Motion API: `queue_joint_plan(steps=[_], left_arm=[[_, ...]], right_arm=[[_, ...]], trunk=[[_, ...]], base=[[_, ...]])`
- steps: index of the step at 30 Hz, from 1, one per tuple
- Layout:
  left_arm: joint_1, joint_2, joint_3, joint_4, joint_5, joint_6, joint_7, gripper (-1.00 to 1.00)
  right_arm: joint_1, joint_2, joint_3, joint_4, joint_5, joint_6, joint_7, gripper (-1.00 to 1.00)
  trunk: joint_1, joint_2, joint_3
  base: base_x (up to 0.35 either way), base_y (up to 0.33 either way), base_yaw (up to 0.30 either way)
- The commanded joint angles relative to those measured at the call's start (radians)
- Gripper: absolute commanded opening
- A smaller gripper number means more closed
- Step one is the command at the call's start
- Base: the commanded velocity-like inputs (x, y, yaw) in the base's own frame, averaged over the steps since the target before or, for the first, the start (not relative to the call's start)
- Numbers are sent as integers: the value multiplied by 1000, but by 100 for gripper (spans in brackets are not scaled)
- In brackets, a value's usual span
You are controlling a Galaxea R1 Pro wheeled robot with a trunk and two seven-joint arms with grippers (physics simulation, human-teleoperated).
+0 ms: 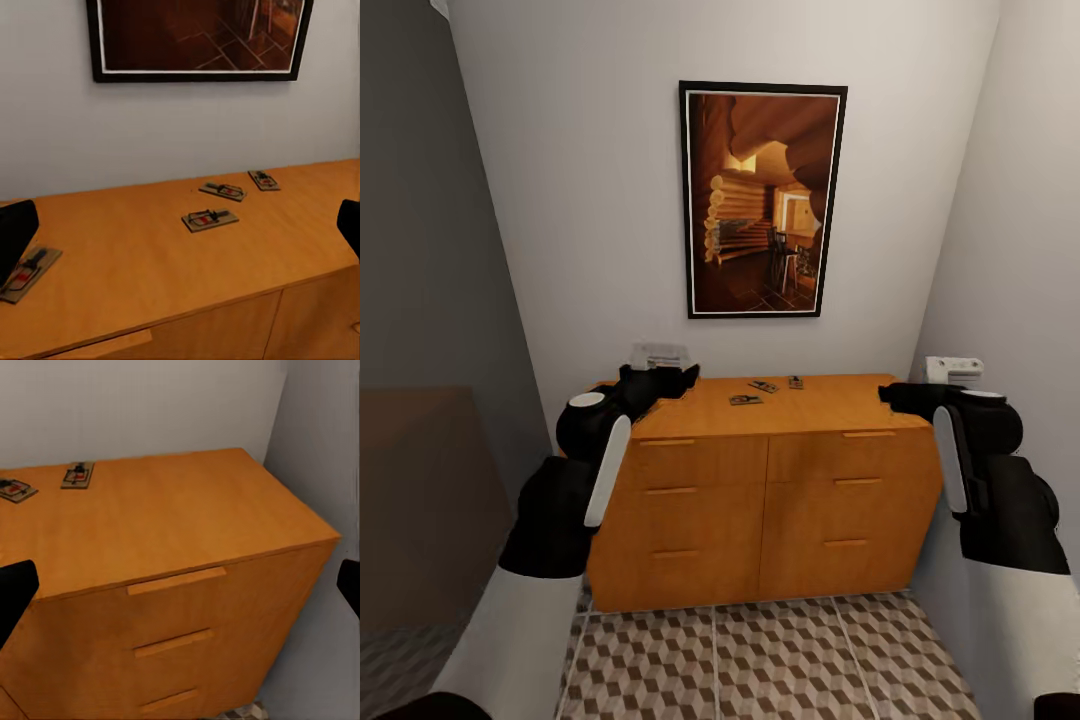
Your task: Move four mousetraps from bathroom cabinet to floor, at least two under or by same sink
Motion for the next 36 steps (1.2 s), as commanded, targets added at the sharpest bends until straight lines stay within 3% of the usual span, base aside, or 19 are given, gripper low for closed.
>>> queue_joint_plan(steps=[1, 10, 12, 15, 23, 30, 36], left_arm=[[-16, 0, 1, 1, 6, 13, 5, 100], [-104, 8, 8, 31, 10, 190, 44, 100], [-111, 16, 15, 37, 12, 219, 46, 100], [-116, 35, 28, 41, 18, 248, 44, 100], [-119, 50, 32, 44, 23, 266, 42, 100], [-119, 50, 31, 45, 21, 268, 42, 100], [-119, 51, 31, 50, 20, 267, 43, 100]], right_arm=[[-18, 1, 2, 0, -1, 5, -7, 100], [-150, 12, 9, 61, -7, 5, -53, 100], [-172, 23, 11, 102, -8, 5, -58, 100], [-190, 59, 12, 171, -7, 5, -64, 100], [-210, 117, 14, 229, -6, 5, -83, 100], [-228, 140, 27, 264, -7, 5, -111, 100], [-231, 145, 31, 272, -6, 5, -117, 100]], trunk=[[0, -1, -1], [0, -1, -1], [0, -1, -1], [0, -1, -1], [0, -1, -1], [0, -1, -1], [0, -1, -1]], base=[[0, 0, 0], [0, 0, 0], [0, 0, 0], [0, 0, 0], [0, 0, 0], [0, 0, 0], [10, 0, 0]])
